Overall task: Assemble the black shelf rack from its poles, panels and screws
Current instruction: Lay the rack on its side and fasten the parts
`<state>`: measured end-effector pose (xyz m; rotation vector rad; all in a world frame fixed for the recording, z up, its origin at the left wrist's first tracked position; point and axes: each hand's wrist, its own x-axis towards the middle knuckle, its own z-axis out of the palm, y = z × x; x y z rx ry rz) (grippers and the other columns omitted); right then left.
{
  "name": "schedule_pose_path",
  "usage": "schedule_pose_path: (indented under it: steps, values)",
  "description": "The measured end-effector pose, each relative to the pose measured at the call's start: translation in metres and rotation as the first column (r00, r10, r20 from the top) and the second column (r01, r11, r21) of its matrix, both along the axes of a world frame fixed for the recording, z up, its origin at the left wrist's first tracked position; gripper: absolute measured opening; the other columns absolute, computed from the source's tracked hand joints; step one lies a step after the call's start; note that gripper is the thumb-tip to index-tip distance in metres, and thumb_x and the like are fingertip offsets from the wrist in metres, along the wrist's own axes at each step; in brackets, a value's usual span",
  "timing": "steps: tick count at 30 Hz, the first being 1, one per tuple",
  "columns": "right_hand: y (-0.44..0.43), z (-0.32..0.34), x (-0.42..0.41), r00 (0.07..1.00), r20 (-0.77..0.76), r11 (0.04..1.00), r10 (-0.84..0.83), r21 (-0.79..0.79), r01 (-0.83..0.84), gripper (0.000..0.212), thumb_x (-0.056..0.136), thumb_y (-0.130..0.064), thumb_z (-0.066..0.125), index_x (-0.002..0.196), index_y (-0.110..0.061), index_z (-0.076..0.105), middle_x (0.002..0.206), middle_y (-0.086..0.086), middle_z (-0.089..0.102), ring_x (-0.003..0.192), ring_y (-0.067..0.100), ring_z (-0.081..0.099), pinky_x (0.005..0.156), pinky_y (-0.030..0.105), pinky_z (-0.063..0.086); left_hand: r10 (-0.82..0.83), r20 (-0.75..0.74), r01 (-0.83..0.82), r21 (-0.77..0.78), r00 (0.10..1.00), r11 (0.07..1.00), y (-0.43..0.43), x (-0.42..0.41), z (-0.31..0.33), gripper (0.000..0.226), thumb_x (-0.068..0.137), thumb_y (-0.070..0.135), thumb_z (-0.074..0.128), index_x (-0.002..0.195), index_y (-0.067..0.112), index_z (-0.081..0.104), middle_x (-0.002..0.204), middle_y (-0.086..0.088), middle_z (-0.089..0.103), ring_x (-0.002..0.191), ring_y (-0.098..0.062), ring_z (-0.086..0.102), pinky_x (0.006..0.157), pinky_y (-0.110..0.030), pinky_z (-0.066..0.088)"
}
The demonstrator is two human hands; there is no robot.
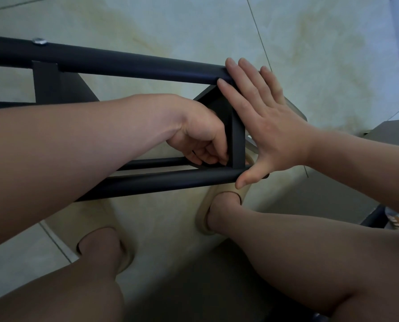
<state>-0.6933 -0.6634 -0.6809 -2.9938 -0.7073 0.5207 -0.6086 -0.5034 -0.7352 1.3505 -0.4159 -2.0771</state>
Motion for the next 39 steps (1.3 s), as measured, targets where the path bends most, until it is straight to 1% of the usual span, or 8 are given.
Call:
schedule_pose_path:
  steps: [4,8,13,20,23,27,31,39]
  values:
    - [-0.0001,0.0001,0.0,1.0,-0.003,1.0,0.001,-0.001,-0.001,0.145,0.063,-0.105,0.027,0.159,0.002,0.01,0.165,0.031,0.003,0.154,0.046,0.0,0.124,0.061,0.001,-0.015,0.004,0.015,0.005,1.0,1.0,-0.0001,0.0016,0.001,0.017,0.089,0.003,0.062,0.099,0.014,0.071,0.087,0.001,0.069,0.087,-0.016,0.058,0.099,-0.041,0.043]
    - [-0.0004,0.0001,0.0005,1.0,-0.004,1.0,0.002,-0.005,-0.002,0.145,0.063,-0.105,0.028,0.159,0.001,0.01,0.165,0.031,0.003,0.154,0.047,0.0,0.123,0.062,0.002,-0.106,0.043,0.105,0.033,0.993,0.994,0.0,0.0081,0.0039,0.012,0.092,0.02,0.064,0.094,0.023,0.075,0.087,0.006,0.074,0.092,-0.015,0.061,0.09,-0.041,0.048]
    - [0.0001,0.0002,0.0001,1.0,-0.005,1.0,0.003,-0.002,-0.003,0.144,0.063,-0.104,0.027,0.159,0.001,0.01,0.165,0.031,0.003,0.154,0.046,-0.001,0.124,0.061,0.001,-0.09,0.037,0.087,0.07,0.995,0.994,-0.0019,0.0046,0.0022,0.012,0.091,0.017,0.064,0.085,0.022,0.073,0.075,0.007,0.072,0.079,-0.012,0.058,0.083,-0.035,0.048]
    - [0.0006,0.0,0.0,1.0,-0.006,1.0,0.001,0.002,-0.001,0.144,0.063,-0.105,0.026,0.16,0.0,0.008,0.165,0.03,0.002,0.154,0.045,-0.002,0.124,0.059,-0.001,-0.084,0.003,0.084,0.092,0.996,0.992,-0.0032,0.0043,0.0025,0.027,0.089,0.013,0.065,0.066,0.02,0.077,0.072,0.005,0.071,0.075,-0.012,0.058,0.085,-0.035,0.045]
    - [0.0003,-0.0002,0.0,1.0,-0.002,1.0,0.001,0.0,-0.001,0.145,0.062,-0.105,0.026,0.16,0.001,0.009,0.165,0.03,0.002,0.154,0.044,-0.002,0.124,0.058,-0.002,-0.078,0.001,0.077,0.096,0.997,0.992,-0.0034,0.0042,0.0025,0.031,0.089,0.012,0.064,0.063,0.02,0.077,0.071,0.005,0.071,0.073,-0.012,0.057,0.082,-0.033,0.045]
    - [0.0004,-0.0003,-0.0003,1.0,-0.003,1.0,0.001,0.005,-0.001,0.144,0.062,-0.105,0.027,0.16,0.0,0.008,0.165,0.03,0.002,0.154,0.044,-0.002,0.124,0.058,-0.002,-0.056,0.003,0.055,0.089,0.998,0.995,-0.003,0.0029,0.0027,0.026,0.089,0.009,0.062,0.069,0.018,0.076,0.071,0.004,0.071,0.073,-0.012,0.057,0.085,-0.033,0.044]
    - [0.0008,-0.0001,0.0,1.0,-0.008,1.0,0.0,0.006,0.0,0.144,0.062,-0.105,0.027,0.16,0.0,0.007,0.165,0.03,0.002,0.154,0.045,-0.002,0.123,0.06,-0.001,-0.054,0.005,0.054,0.077,0.999,0.996,-0.0024,0.0029,0.002,0.035,0.089,0.007,0.062,0.06,0.019,0.078,0.071,0.003,0.071,0.074,-0.013,0.058,0.086,-0.033,0.044]
    - [0.0004,0.0002,0.0004,1.0,-0.009,1.0,-0.001,-0.003,0.001,0.145,0.062,-0.104,0.027,0.16,0.001,0.009,0.165,0.03,0.002,0.154,0.046,-0.001,0.124,0.06,0.0,-0.051,0.025,0.05,0.049,0.998,0.998,-0.0005,0.0049,0.005,0.013,0.088,0.009,0.065,0.086,0.018,0.075,0.078,0.004,0.073,0.082,-0.014,0.059,0.09,-0.039,0.047]
